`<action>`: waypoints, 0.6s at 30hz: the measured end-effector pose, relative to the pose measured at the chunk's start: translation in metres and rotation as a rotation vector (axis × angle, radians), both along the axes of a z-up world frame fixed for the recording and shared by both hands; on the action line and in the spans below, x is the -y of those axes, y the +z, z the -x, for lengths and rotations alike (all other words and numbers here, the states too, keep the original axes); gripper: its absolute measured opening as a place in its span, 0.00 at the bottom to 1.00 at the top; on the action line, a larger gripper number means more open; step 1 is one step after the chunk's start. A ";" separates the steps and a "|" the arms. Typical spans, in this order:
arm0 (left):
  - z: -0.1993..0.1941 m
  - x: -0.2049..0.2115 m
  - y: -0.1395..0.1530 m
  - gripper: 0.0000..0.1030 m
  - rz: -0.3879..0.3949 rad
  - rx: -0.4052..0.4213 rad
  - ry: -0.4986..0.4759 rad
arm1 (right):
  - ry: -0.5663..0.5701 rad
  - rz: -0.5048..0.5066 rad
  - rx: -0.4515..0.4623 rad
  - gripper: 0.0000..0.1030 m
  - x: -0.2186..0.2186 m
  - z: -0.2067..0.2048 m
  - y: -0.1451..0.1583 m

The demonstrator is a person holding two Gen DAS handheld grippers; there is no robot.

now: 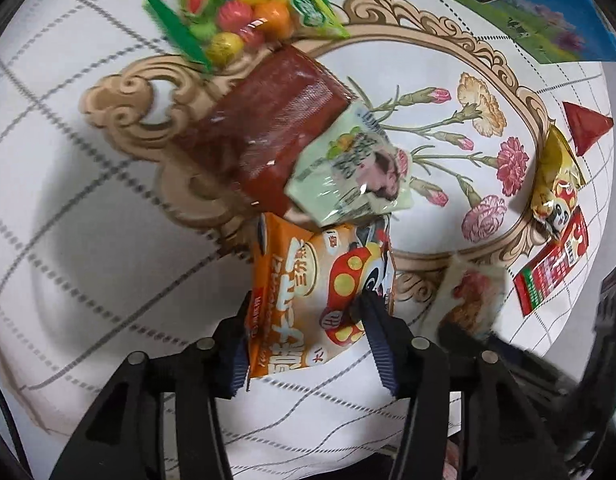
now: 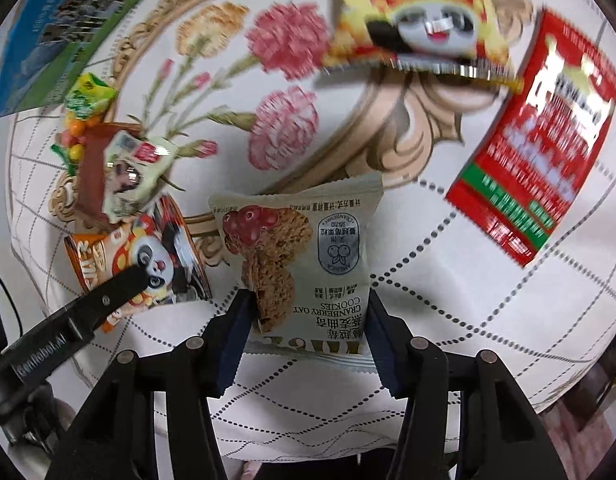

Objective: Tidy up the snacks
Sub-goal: 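Grasp an orange snack bag with the left gripper while the right grasps the cranberry oat cookie pack, then carry the orange bag and cranberry cookie pack into the box and open both grippers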

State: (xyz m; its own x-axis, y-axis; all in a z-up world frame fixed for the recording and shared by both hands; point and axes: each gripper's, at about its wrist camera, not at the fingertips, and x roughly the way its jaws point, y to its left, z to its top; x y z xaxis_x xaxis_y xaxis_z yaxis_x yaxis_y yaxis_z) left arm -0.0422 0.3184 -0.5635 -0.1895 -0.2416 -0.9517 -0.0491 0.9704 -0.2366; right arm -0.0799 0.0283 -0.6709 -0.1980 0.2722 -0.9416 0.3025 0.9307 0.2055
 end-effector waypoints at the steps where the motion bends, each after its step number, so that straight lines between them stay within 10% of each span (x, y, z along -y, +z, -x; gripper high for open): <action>1: -0.002 0.000 -0.001 0.47 0.005 0.002 -0.004 | -0.008 -0.006 -0.006 0.56 0.003 -0.006 -0.007; 18: -0.013 0.015 0.067 0.23 -0.015 0.163 -0.018 | -0.001 -0.021 0.082 0.49 0.047 0.001 0.034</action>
